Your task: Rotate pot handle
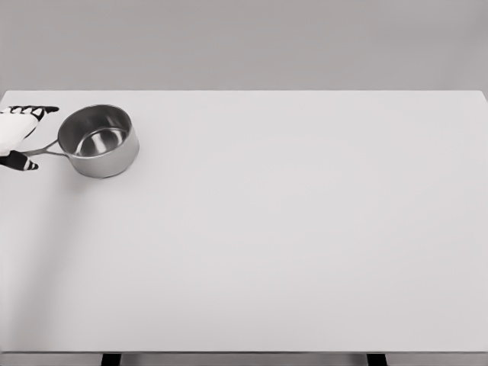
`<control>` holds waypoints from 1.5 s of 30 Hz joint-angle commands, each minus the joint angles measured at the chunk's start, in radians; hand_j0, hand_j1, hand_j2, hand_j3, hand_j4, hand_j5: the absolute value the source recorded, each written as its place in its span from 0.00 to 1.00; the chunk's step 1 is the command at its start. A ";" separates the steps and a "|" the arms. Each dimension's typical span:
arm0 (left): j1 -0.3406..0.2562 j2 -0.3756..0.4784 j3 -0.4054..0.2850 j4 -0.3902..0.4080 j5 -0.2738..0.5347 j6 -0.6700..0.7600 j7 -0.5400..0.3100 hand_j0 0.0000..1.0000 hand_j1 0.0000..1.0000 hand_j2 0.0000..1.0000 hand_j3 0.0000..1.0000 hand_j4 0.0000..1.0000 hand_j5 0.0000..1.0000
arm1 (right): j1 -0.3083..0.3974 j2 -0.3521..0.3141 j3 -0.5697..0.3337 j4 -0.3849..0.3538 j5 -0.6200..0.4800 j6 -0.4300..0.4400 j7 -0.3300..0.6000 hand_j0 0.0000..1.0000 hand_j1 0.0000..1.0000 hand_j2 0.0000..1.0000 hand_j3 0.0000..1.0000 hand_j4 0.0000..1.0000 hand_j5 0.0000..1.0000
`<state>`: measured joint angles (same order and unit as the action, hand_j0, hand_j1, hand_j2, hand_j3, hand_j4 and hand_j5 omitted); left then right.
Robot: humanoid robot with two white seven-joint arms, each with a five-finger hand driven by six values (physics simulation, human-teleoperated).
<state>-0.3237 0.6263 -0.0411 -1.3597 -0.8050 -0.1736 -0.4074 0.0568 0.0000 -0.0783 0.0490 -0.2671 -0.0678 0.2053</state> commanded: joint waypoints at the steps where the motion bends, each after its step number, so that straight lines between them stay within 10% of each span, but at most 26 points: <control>1: 0.000 0.000 0.001 0.010 -0.002 0.002 0.009 1.00 1.00 1.00 1.00 1.00 1.00 | 0.000 0.000 0.000 0.000 0.000 0.000 0.000 1.00 1.00 1.00 1.00 1.00 1.00; 45: -0.221 -0.030 -0.088 0.297 -0.054 0.014 0.087 1.00 1.00 1.00 1.00 1.00 1.00 | 0.000 0.000 0.000 0.000 0.000 -0.001 0.000 1.00 1.00 1.00 1.00 1.00 1.00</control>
<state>-0.5507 0.5958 -0.1250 -1.0708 -0.8599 -0.1597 -0.3239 0.0568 0.0000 -0.0783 0.0490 -0.2671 -0.0679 0.2053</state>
